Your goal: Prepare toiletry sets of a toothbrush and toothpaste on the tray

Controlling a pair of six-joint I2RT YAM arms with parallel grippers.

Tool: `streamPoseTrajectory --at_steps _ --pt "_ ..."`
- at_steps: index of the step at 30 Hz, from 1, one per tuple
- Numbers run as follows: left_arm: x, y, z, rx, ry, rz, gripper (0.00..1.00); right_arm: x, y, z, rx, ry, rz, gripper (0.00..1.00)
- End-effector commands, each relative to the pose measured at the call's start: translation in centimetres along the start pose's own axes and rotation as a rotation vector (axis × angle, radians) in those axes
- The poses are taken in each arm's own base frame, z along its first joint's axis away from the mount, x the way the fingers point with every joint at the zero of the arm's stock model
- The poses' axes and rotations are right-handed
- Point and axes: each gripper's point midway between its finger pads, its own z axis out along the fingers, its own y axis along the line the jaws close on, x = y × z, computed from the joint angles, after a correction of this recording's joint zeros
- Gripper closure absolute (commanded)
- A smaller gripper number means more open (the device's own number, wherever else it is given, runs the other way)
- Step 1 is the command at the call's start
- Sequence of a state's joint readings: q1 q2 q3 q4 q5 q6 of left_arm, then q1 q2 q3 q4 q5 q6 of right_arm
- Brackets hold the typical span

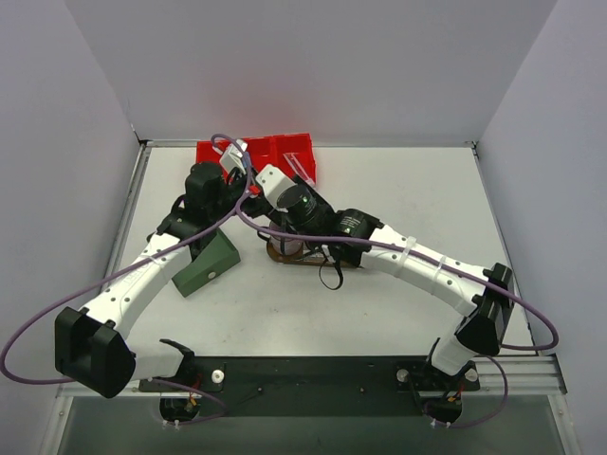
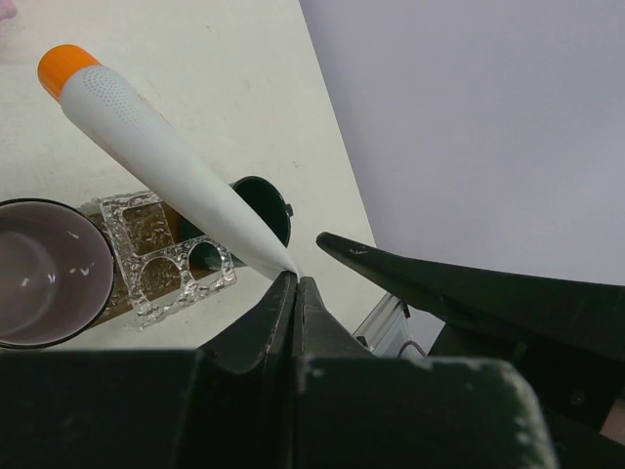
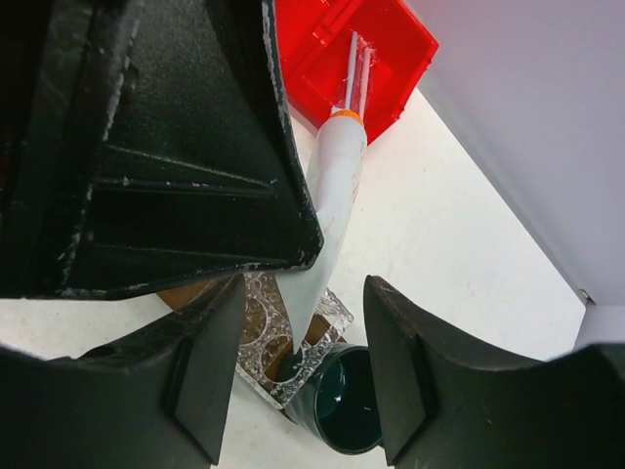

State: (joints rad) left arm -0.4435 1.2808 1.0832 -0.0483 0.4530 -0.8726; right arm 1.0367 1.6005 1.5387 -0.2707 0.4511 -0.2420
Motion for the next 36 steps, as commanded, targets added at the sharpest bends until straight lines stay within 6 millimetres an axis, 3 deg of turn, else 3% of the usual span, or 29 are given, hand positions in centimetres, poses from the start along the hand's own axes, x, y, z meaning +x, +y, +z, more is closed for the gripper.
streamPoseTrajectory --at_steps 1,16,22,26,35,36 --pt "-1.4 -3.2 -0.8 0.117 -0.050 0.051 1.00 -0.6 -0.7 0.4 0.059 -0.030 -0.015 0.54" --pt "-1.3 -4.1 -1.4 0.156 -0.044 0.038 1.00 -0.1 -0.6 1.6 0.098 -0.037 -0.054 0.69" --pt "-1.7 -4.4 -1.7 0.171 -0.053 0.042 1.00 0.4 -0.9 1.7 0.112 -0.032 -0.062 0.83" --pt "-2.2 -4.3 -2.0 0.172 -0.068 0.043 1.00 0.9 -1.1 1.7 0.125 -0.028 -0.061 1.00" --pt "-2.8 -4.7 -2.2 0.210 -0.075 0.081 1.00 1.5 -2.2 0.8 0.090 -0.070 0.048 1.00" --pt "-2.8 -4.9 -2.3 0.220 -0.074 0.088 0.95 1.4 -2.3 0.6 0.080 -0.079 0.066 1.00"
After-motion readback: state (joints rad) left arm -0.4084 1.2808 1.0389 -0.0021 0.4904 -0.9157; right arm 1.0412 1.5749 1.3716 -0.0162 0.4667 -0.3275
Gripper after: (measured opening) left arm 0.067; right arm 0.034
